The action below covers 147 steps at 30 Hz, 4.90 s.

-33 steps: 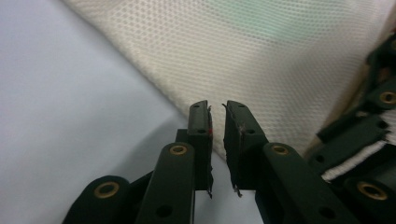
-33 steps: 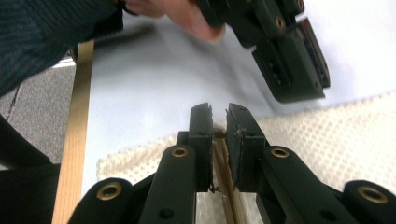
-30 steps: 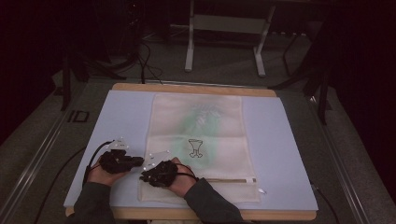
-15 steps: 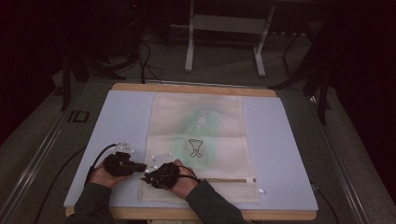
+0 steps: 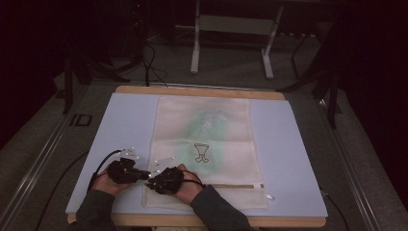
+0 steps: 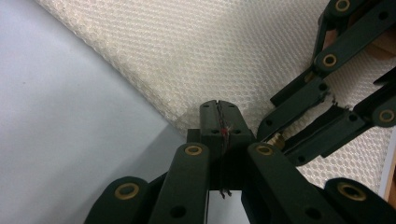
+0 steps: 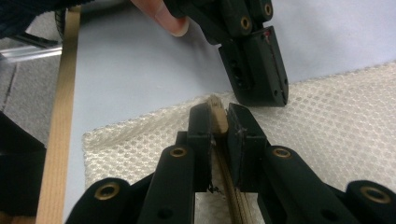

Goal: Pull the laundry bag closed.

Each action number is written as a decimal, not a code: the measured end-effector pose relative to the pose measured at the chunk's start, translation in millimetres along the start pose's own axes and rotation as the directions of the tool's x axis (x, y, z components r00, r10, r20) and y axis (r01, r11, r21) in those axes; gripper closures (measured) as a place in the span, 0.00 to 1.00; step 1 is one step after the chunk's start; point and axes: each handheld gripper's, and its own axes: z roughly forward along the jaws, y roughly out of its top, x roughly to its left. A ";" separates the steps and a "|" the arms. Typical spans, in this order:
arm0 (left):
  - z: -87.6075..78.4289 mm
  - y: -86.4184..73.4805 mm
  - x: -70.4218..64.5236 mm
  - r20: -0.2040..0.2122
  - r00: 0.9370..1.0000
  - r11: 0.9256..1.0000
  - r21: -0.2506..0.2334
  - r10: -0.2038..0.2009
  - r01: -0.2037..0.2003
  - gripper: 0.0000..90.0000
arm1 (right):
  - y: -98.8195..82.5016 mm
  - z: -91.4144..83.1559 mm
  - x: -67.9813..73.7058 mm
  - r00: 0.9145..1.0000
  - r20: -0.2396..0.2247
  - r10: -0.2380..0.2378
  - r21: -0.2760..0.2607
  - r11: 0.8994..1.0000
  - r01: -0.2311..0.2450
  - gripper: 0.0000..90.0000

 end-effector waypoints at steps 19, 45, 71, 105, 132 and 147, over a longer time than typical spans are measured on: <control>1.9 4.8 -6.1 -0.025 1.000 0.999 0.049 0.015 -0.013 1.00 | 1.0 -0.2 2.9 0.999 0.022 -0.044 0.023 0.999 0.043 0.91; 1.9 3.5 -4.2 -0.012 1.000 0.999 0.038 0.029 -0.028 1.00 | -4.1 -15.3 3.4 0.995 0.044 -0.089 0.078 0.993 0.085 0.91; 1.9 3.4 -3.1 -0.001 1.000 0.999 0.036 0.030 -0.029 1.00 | -8.4 -28.9 7.8 0.989 0.079 -0.126 0.141 0.983 0.114 0.91; 2.1 3.3 -4.1 -0.006 0.999 0.999 0.033 0.036 -0.036 1.00 | -19.7 -50.6 3.4 0.988 0.078 -0.132 0.182 0.976 0.116 0.91; 2.1 3.2 -4.0 -0.005 0.999 0.999 0.033 0.033 -0.033 1.00 | -29.1 -69.1 2.2 0.985 0.081 -0.153 0.218 0.967 0.132 0.91; 2.0 3.2 -3.8 -0.005 0.999 0.999 0.034 0.035 -0.035 1.00 | -39.1 -81.6 -1.7 0.989 0.075 -0.127 0.215 0.971 0.109 0.91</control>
